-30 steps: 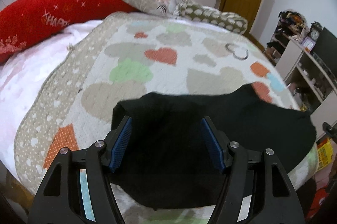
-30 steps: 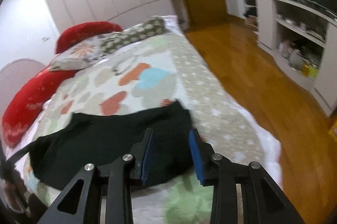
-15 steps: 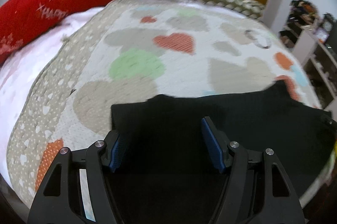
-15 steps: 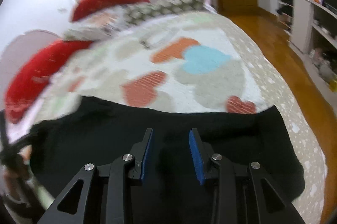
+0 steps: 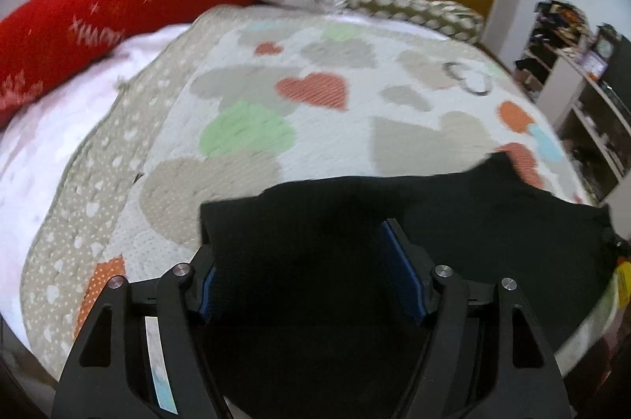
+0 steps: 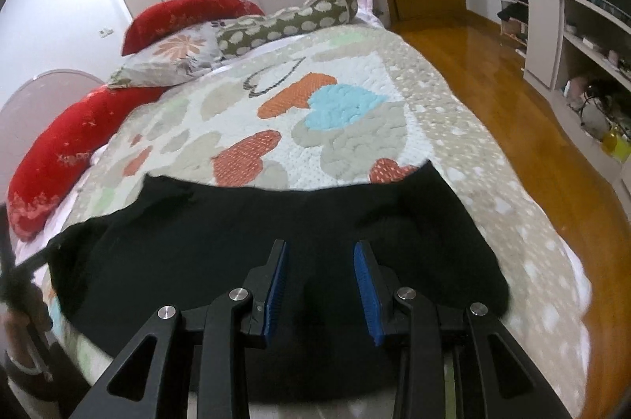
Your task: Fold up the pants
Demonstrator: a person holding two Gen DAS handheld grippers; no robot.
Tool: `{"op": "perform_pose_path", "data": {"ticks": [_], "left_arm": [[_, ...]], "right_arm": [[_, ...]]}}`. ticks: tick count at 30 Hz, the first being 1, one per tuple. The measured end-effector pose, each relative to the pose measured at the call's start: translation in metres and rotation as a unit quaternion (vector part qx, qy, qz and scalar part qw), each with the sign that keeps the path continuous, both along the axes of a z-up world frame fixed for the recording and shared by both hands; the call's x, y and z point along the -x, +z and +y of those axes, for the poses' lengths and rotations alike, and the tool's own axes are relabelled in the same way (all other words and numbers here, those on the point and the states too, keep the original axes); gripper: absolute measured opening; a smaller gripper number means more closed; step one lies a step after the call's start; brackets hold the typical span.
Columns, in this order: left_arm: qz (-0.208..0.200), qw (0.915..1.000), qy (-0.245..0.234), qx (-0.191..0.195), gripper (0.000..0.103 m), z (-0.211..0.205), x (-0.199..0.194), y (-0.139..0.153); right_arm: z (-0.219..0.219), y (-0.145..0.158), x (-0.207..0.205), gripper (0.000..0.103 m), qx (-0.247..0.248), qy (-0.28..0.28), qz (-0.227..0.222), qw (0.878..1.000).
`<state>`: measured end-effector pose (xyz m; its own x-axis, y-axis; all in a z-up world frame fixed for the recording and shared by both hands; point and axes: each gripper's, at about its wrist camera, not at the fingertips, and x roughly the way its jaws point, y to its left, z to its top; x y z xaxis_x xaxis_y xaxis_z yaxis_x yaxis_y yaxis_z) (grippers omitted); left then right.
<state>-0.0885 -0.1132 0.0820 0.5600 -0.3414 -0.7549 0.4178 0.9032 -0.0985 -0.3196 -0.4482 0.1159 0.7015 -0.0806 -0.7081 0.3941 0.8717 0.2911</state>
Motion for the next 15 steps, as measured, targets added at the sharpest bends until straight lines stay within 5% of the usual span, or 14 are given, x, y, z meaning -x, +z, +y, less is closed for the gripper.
{"op": "perform_pose_path", "data": {"ticks": [10,15], "left_arm": [[-0.006,0.9969,-0.077,-0.019,0.070,-0.063,0.041,0.011],[-0.018,0.9952,-0.094,-0.021,0.070,-0.079,0.053,0.020]], "right_arm": [[0.006,-0.029,0.032,0.037,-0.002,0.007,0.044,0.999],[0.002,-0.019,0.050,0.038,-0.019,0.004,0.020,1.000]]}}
